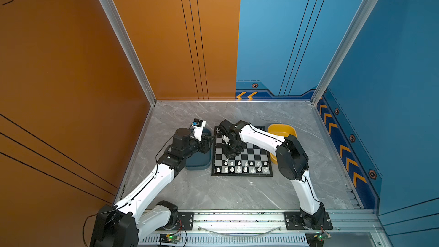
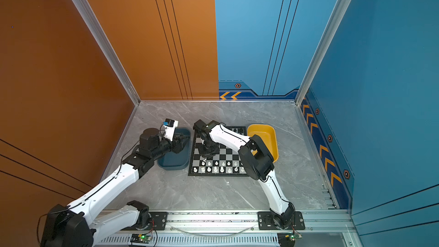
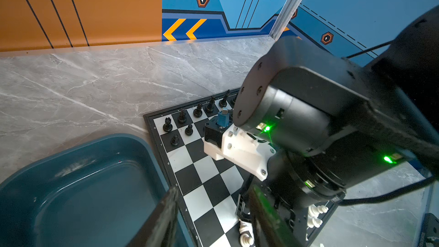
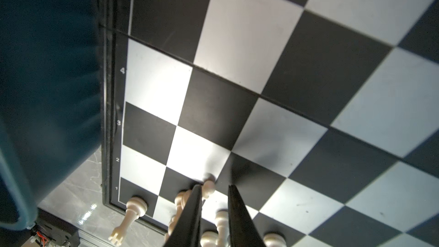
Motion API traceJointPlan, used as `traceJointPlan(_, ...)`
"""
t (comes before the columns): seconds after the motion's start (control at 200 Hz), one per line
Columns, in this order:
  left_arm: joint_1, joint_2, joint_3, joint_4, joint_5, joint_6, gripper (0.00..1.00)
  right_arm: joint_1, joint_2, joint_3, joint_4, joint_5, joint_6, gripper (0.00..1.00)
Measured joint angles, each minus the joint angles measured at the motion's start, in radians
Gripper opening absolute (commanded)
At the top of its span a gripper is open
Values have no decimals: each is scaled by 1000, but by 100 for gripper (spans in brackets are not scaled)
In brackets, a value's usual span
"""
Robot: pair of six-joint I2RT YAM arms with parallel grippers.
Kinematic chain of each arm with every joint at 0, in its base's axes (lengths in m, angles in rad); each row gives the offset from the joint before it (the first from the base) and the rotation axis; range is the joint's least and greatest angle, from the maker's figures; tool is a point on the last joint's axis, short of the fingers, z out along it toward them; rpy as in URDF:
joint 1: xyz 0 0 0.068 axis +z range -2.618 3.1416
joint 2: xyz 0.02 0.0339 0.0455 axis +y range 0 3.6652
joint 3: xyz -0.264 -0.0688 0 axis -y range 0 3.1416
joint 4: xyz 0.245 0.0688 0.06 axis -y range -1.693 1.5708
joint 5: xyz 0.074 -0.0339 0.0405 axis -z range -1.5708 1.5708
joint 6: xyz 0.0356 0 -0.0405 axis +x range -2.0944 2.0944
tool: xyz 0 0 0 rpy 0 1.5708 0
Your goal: Set up the chess pieces on the board
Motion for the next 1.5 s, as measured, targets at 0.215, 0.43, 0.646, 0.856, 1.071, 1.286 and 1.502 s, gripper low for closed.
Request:
traceJointPlan(0.215, 0, 4, 0, 0, 0, 0, 50, 3, 0, 0, 0, -20, 7, 23)
traceJointPlan(0.43, 0, 4, 0, 0, 0, 0, 50, 7, 0, 0, 0, -31, 19, 23)
traceJointPlan(0.646, 0, 4, 0, 0, 0, 0, 50, 11, 0, 0, 0, -46, 26, 23)
traceJointPlan(0.856, 0, 4, 0, 0, 0, 1, 50, 15, 0, 0, 0, -50, 26, 23)
traceJointPlan(1.071, 0, 4, 0, 0, 0, 5, 50, 16, 4, 0, 0, -50, 26, 22)
traceJointPlan(1.286, 0, 4, 0, 0, 0, 7, 50, 17, 13, 0, 1, -50, 26, 19)
traceJointPlan(1.502, 0, 4, 0, 0, 0, 7, 50, 18, 14, 0, 1, -50, 26, 15)
